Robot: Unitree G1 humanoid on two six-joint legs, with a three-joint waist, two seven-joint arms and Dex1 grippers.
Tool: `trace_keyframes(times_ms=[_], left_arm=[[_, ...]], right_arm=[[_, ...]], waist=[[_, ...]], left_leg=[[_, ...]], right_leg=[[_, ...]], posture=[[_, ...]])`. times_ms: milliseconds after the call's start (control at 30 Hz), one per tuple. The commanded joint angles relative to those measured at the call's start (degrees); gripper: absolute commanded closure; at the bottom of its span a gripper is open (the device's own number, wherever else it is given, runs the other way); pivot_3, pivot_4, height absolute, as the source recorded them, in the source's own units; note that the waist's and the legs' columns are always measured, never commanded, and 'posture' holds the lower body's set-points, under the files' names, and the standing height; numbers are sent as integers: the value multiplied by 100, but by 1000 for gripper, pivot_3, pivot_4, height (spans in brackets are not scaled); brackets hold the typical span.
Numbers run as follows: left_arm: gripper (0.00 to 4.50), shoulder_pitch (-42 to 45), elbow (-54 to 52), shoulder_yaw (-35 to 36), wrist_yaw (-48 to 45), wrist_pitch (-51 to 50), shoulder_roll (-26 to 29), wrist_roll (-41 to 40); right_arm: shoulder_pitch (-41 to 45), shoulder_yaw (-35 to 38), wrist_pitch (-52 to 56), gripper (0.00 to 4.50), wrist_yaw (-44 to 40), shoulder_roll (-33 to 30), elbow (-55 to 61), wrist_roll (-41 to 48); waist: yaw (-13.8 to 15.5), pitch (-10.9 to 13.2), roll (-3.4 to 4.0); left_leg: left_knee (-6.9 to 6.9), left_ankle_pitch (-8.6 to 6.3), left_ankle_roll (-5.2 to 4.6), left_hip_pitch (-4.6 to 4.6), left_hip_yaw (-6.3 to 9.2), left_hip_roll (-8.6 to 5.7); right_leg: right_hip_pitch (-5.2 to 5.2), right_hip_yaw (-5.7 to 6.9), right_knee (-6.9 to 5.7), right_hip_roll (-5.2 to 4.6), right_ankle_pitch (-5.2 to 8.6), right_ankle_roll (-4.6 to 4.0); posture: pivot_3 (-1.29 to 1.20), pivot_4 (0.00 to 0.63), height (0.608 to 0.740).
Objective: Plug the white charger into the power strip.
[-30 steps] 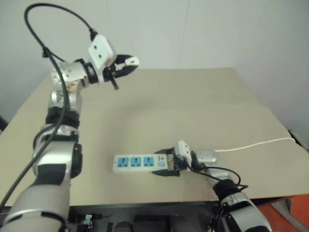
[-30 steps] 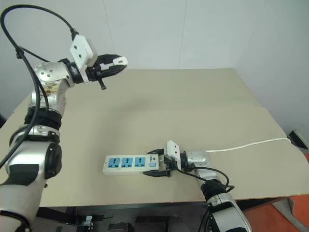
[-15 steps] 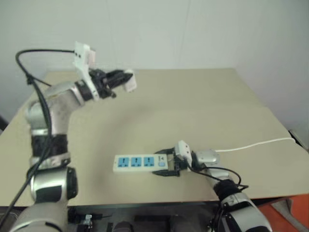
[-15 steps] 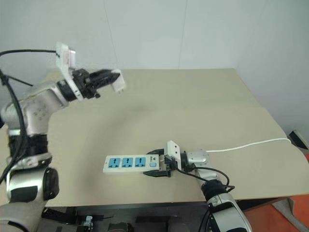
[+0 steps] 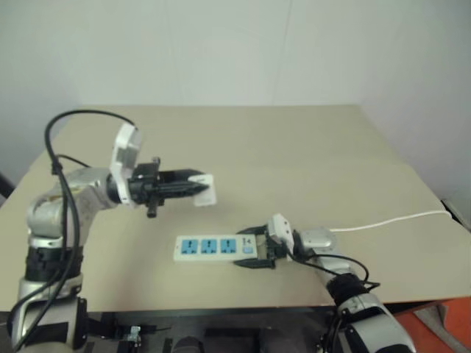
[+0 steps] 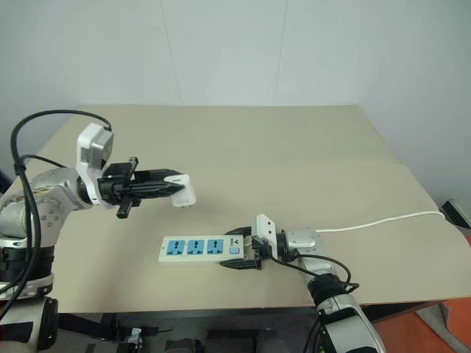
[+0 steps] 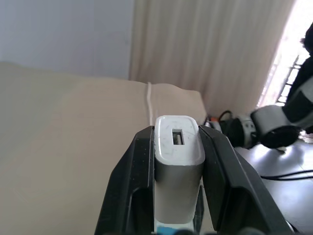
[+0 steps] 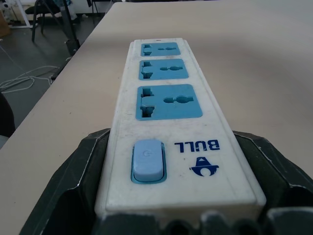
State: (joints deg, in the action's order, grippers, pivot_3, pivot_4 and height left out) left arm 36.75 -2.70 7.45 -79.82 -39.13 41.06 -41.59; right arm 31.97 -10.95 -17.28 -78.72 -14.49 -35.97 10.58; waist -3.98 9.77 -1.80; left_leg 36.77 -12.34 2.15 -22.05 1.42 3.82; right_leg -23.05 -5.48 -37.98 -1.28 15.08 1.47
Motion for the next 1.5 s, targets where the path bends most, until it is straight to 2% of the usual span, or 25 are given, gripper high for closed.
trace_keyframes(times_ms=[33, 333, 600, 767, 1500], left_arm=[[3509, 68, 92, -146, -350, 227, 90, 15], [3509, -530, -79, -753, -626, 1421, -110, 687], [3509, -817, -240, -823, -102, 1492, -487, 718], [3509, -993, -285, -1009, -240, 1720, -480, 865], [3509, -983, 574, -1482, 11, 2614, -979, 1636]], right_arm=[[-5, -84, -42, 1081, -27, 17, -15, -38], [-38, -65, -56, 1081, 18, 11, 22, -51], [-58, -64, -52, 1081, 34, 26, 37, -48], [-57, -70, -59, 1081, 29, 40, 33, -45], [-70, -76, -28, 1081, 51, 52, 55, -50]], waist=[[0, 0, 0], [-3, 0, 0], [-7, 0, 0], [-6, 0, 0], [-7, 0, 0]], left_leg=[[0, 0, 0, 0, 0, 0], [-1, 0, -1, 0, -1, 1], [-1, -2, -3, -1, -1, 1], [-1, -2, -3, 1, -1, 1], [-2, -2, -3, 0, -1, 1]], right_leg=[[0, 0, 1, 0, 0, 0], [-1, -2, 2, 0, 0, -1], [-1, -4, 2, 0, 0, -1], [0, -4, 1, 0, 0, -1], [0, -4, 3, 1, 1, -1]], posture=[[0, 150, 740], [0, 150, 740], [0, 150, 740], [0, 150, 740], [0, 150, 740]])
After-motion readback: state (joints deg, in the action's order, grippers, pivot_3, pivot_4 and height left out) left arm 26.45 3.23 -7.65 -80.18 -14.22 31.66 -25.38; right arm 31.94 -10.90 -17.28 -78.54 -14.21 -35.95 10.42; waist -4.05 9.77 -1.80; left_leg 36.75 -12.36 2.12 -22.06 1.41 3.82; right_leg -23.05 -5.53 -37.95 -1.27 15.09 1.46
